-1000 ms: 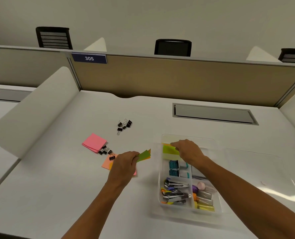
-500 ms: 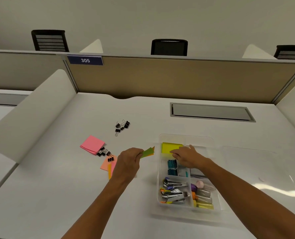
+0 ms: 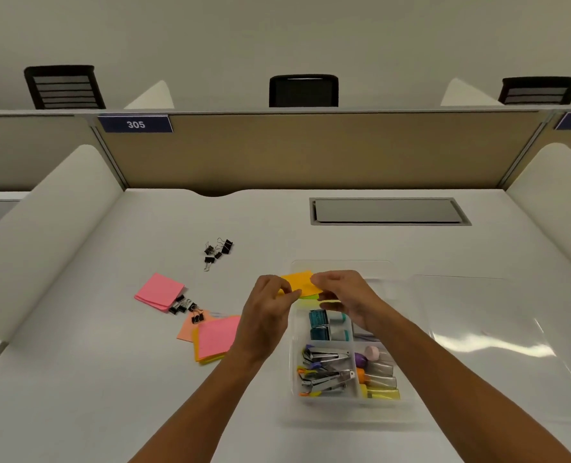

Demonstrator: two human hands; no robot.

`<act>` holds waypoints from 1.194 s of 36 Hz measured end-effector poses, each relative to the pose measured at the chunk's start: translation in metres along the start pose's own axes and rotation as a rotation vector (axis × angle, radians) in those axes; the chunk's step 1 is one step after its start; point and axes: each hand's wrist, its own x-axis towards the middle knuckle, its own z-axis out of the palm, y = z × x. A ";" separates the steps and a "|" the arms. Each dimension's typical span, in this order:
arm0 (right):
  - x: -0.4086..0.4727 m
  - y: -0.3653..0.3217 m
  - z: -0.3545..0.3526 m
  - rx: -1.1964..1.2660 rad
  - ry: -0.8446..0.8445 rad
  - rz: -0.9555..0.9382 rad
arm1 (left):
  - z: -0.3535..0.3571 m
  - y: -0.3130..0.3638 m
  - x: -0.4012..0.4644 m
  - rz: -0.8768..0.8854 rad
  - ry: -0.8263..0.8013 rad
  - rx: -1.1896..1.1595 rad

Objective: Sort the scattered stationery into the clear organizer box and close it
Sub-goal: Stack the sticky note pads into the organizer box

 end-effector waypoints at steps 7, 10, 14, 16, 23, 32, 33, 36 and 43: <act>0.004 0.009 -0.013 0.021 0.107 -0.006 | 0.013 -0.002 -0.008 -0.016 -0.124 0.044; 0.010 0.014 -0.020 0.057 0.191 -0.002 | 0.015 -0.010 -0.018 -0.067 -0.174 0.047; 0.018 0.021 -0.028 -0.008 0.289 -0.025 | 0.014 -0.030 -0.036 -0.150 -0.243 0.033; 0.023 0.022 -0.031 -0.071 0.326 -0.034 | 0.014 -0.041 -0.045 -0.206 -0.268 0.023; 0.036 0.021 -0.029 -0.361 0.395 -0.063 | 0.009 -0.074 -0.079 -0.443 -0.326 -0.060; 0.056 0.020 -0.017 -0.517 0.427 -0.044 | 0.011 -0.098 -0.109 -0.553 -0.379 -0.074; 0.058 0.020 -0.015 -0.542 0.413 -0.056 | 0.012 -0.100 -0.112 -0.552 -0.367 -0.072; 0.058 0.022 -0.008 -0.687 0.326 -0.077 | 0.014 -0.106 -0.121 -0.547 -0.326 -0.075; 0.051 0.027 0.015 -0.829 0.388 -0.218 | 0.002 -0.111 -0.131 -0.676 -0.238 -0.101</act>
